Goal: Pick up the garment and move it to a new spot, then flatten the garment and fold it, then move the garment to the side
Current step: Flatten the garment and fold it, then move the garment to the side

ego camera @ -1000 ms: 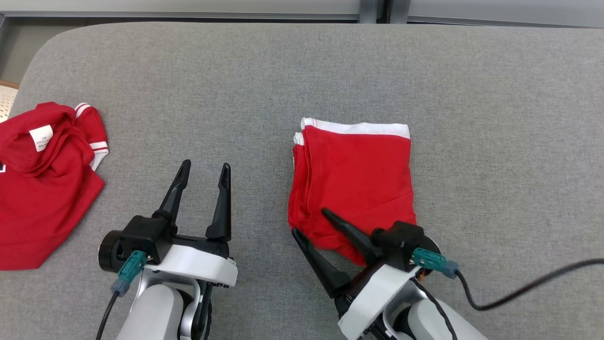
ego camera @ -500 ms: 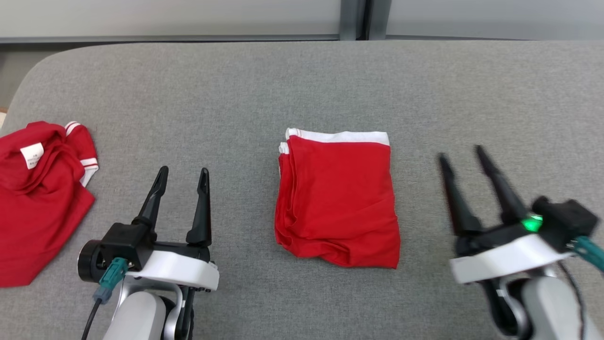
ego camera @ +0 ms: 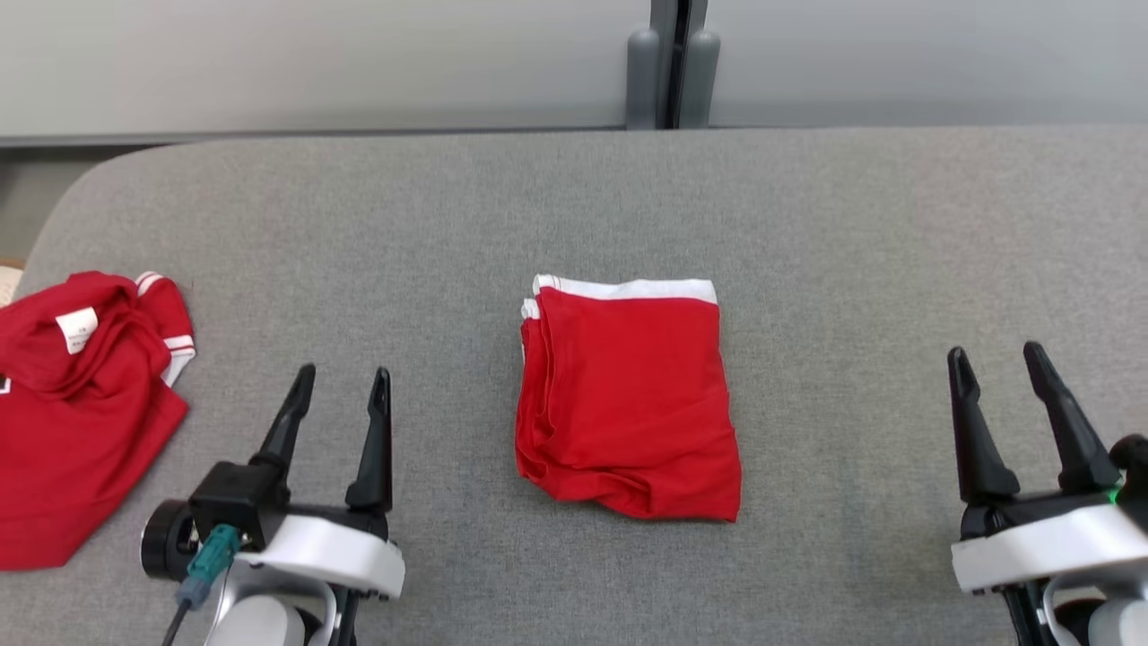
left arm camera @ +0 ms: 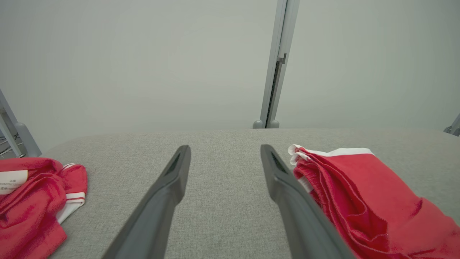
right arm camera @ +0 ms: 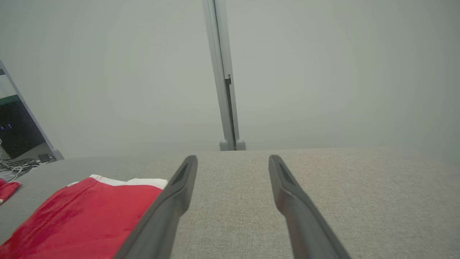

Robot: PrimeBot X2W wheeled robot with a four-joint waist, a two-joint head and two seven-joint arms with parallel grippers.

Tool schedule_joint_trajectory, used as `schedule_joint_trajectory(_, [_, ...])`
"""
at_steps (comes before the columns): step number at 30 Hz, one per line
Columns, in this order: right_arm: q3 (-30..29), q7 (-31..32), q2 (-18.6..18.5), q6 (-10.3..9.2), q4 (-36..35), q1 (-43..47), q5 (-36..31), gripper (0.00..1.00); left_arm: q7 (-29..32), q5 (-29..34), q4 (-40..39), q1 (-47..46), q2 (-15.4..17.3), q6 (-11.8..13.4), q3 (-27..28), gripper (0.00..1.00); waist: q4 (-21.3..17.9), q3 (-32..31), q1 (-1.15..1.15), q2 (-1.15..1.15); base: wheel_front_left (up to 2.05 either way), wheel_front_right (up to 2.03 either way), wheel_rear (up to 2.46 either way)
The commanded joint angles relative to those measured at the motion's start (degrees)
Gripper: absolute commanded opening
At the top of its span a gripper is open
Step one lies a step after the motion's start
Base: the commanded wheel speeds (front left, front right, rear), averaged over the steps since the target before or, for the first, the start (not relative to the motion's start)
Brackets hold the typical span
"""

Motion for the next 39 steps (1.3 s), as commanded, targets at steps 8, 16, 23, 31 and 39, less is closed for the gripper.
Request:
schedule_joint_trajectory(8, [0.45,3.37,-0.67,0.00,-1.65,7.04,-1.33,1.00,1.61,-0.79,-0.31,6.02,1.30,0.62,-0.36,1.00,-0.42,-7.99,0.00,0.00,0.00,0.00,0.00])
schedule_joint_trajectory(16, [-0.06,5.01,-0.25,0.00,-3.40,10.35,-1.59,1.00,3.08,-1.01,-1.68,8.75,1.97,1.34,-0.70,1.00,-0.50,-10.86,0.00,0.00,0.00,0.00,0.00])
schedule_joint_trajectory(23, [-0.78,5.85,0.22,0.00,-4.35,11.56,-1.78,1.00,3.90,-1.10,-2.19,9.38,2.25,1.86,-1.04,1.00,-0.36,-11.59,0.00,0.00,0.00,0.00,0.00])
schedule_joint_trajectory(31, [-1.23,6.51,1.02,0.00,-4.57,11.15,-1.70,1.00,3.90,-1.16,-1.85,8.76,2.45,2.36,-1.28,1.00,-0.25,-11.50,0.00,0.00,0.00,0.00,0.00])
schedule_joint_trajectory(39, [-1.12,7.02,1.14,0.00,-3.90,10.88,-1.53,1.00,3.60,-1.32,-1.05,7.73,2.20,2.37,-1.85,1.00,0.27,-11.55,0.00,0.00,0.00,0.00,0.00])
